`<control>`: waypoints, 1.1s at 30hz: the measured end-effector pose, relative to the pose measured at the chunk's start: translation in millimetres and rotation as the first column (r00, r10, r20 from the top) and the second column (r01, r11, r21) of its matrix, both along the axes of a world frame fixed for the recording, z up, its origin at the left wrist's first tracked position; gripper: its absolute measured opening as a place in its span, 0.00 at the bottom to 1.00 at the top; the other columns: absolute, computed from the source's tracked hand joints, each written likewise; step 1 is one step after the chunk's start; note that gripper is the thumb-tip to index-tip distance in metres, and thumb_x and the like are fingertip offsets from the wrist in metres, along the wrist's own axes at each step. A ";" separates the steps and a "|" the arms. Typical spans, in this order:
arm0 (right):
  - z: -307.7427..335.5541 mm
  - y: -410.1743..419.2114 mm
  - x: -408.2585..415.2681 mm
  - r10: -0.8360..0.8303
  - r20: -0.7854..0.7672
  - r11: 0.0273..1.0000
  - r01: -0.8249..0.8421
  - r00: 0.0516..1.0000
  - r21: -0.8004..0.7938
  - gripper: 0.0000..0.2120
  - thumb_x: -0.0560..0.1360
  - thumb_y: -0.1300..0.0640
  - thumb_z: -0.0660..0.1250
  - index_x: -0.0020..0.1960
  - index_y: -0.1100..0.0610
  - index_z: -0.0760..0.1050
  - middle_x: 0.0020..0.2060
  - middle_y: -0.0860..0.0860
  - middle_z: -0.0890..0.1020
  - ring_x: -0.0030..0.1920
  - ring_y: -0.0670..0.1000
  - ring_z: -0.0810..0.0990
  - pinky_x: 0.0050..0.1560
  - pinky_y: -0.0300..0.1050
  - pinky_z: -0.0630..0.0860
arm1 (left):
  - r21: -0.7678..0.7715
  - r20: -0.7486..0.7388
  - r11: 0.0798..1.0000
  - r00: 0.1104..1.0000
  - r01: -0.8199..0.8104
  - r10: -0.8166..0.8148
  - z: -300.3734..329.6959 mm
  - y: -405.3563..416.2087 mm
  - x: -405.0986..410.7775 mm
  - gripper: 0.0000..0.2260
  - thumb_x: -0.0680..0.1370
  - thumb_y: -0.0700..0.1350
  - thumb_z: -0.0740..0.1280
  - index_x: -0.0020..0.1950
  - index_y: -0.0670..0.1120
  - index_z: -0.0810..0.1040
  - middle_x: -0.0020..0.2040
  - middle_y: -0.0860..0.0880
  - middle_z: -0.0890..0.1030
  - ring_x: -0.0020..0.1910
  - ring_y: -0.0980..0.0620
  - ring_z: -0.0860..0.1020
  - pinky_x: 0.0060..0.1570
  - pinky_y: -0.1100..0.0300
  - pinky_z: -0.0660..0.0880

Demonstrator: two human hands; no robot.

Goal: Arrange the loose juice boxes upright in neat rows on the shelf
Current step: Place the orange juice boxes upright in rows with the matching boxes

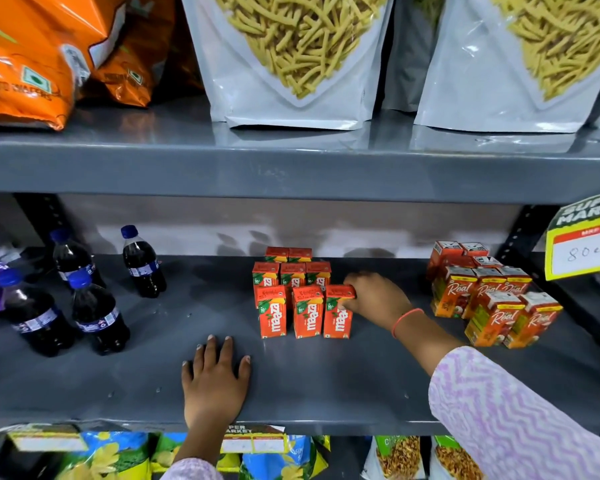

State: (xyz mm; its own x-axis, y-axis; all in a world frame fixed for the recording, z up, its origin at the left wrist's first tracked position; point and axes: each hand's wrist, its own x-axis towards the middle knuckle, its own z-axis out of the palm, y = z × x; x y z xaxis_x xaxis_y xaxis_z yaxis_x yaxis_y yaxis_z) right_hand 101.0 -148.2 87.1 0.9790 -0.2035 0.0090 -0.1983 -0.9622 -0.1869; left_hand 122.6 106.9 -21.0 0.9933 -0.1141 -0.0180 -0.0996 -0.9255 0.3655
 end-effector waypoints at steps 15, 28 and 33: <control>-87.3 33.4 -23.3 -0.488 0.165 0.610 0.200 0.857 0.767 0.09 0.71 0.61 0.70 0.51 0.61 0.78 0.48 0.56 0.85 0.49 0.53 0.81 0.44 0.39 0.67 | -0.577 -0.154 0.815 0.987 -0.061 -0.035 7.1 -54.6 17.4 0.33 0.72 0.53 0.70 0.73 0.50 0.59 0.68 0.46 0.74 0.70 0.43 0.66 0.74 0.41 0.56; -89.2 36.7 -10.8 -0.434 0.147 0.597 0.161 0.889 0.786 0.09 0.72 0.60 0.69 0.52 0.59 0.78 0.43 0.50 0.83 0.46 0.48 0.80 0.48 0.40 0.72 | -0.535 -0.023 0.834 0.989 -0.136 0.146 5.4 -77.9 11.2 0.18 0.72 0.53 0.69 0.57 0.47 0.73 0.53 0.48 0.83 0.59 0.47 0.78 0.76 0.50 0.47; -88.5 43.1 -15.7 -0.465 0.133 0.586 0.192 0.875 0.788 0.13 0.71 0.59 0.70 0.55 0.57 0.77 0.50 0.53 0.85 0.52 0.53 0.83 0.55 0.44 0.75 | -0.507 -0.025 0.849 0.987 -0.149 0.158 5.6 -76.5 10.9 0.16 0.73 0.52 0.69 0.54 0.43 0.74 0.51 0.45 0.84 0.55 0.43 0.79 0.76 0.48 0.50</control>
